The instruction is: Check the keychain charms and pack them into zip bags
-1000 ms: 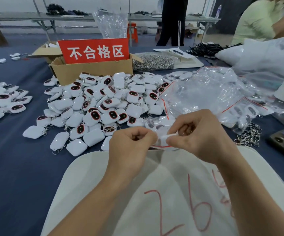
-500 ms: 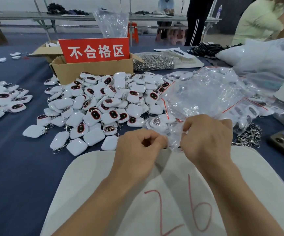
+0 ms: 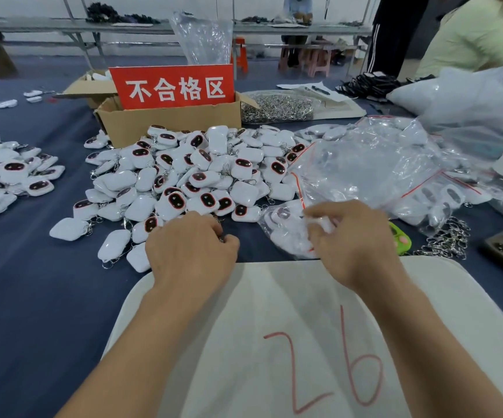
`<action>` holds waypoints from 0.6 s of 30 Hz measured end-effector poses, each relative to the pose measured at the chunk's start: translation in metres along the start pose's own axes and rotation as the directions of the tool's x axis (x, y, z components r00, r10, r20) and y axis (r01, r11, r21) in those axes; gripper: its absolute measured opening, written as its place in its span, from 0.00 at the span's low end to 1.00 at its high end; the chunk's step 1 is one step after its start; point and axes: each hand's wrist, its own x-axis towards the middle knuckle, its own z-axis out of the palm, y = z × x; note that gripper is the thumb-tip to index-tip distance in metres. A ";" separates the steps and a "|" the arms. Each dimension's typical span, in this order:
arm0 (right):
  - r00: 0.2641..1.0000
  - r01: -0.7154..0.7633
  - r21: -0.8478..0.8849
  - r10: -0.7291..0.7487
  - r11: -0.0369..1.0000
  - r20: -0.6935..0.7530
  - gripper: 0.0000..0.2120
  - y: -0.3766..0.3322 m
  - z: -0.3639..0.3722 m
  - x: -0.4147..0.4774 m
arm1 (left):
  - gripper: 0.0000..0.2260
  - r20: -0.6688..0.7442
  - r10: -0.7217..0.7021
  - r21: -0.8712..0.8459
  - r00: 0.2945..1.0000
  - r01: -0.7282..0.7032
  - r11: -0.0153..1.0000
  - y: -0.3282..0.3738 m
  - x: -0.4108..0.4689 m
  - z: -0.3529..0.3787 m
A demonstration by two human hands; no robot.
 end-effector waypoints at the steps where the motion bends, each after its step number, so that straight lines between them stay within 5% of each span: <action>1: 0.996 -0.008 -0.063 0.013 0.998 0.083 0.09 -0.001 0.002 0.000 | 0.10 0.012 -0.002 0.001 1.000 0.002 1.000 0.001 -0.002 -0.001; 4: 0.993 -0.059 -0.139 0.072 0.989 0.089 0.13 -0.004 -0.003 0.003 | 0.10 0.038 0.049 -0.013 0.998 -0.048 0.999 0.004 -0.008 -0.001; 7: 0.991 -0.128 -0.130 0.122 0.983 -0.055 0.12 -0.002 -0.007 0.004 | 0.12 0.066 0.088 -0.033 0.994 -0.086 0.996 0.006 -0.010 -0.001; 12: 0.949 0.071 0.057 -0.049 0.996 -0.311 0.12 -0.007 -0.007 -0.002 | 0.18 0.079 0.143 -0.183 0.987 -0.127 0.975 0.005 -0.009 0.006; 15: 0.998 0.063 -0.048 -0.064 0.997 -0.003 0.15 -0.005 -0.005 0.000 | 0.25 0.075 0.222 -0.401 0.972 -0.175 0.899 0.002 -0.007 0.010; 18: 0.972 -0.041 -0.229 0.091 0.973 0.215 0.17 -0.004 -0.006 0.003 | 0.28 0.066 0.218 -0.485 0.974 -0.160 0.860 0.001 -0.006 0.012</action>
